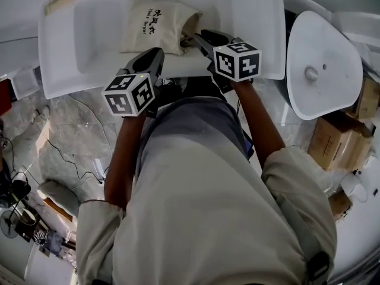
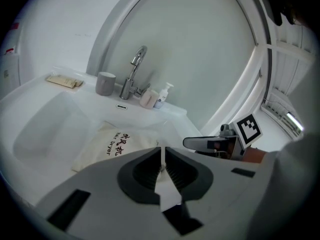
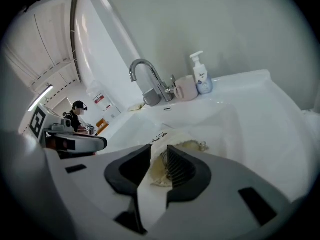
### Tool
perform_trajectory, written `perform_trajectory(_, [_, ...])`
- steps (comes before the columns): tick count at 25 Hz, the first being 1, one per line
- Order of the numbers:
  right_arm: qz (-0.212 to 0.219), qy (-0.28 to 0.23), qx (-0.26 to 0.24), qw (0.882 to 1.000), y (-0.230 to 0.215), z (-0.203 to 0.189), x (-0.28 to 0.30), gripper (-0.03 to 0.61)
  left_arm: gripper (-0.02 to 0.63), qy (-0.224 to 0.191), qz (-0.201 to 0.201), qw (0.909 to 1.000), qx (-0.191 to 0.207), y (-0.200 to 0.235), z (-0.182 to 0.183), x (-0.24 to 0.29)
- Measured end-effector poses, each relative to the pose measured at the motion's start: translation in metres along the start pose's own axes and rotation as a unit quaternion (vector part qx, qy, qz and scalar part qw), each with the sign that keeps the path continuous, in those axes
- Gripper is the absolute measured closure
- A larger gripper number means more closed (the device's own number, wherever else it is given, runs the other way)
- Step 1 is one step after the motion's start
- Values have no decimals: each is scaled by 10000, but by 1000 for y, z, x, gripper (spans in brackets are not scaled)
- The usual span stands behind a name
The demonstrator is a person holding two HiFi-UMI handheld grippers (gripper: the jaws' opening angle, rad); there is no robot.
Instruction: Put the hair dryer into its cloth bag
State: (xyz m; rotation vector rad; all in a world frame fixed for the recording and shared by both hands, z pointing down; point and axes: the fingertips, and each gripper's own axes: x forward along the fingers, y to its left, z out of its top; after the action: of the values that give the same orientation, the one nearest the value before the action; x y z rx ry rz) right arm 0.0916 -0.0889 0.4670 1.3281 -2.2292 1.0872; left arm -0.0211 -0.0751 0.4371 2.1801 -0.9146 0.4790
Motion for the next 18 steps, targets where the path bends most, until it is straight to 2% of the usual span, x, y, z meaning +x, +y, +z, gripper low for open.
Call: perform_trajectory(18, [-327, -679, -61, 9971, 47, 10, -55, 495, 586, -512, -442, 9973, 299, -12, 21, -59])
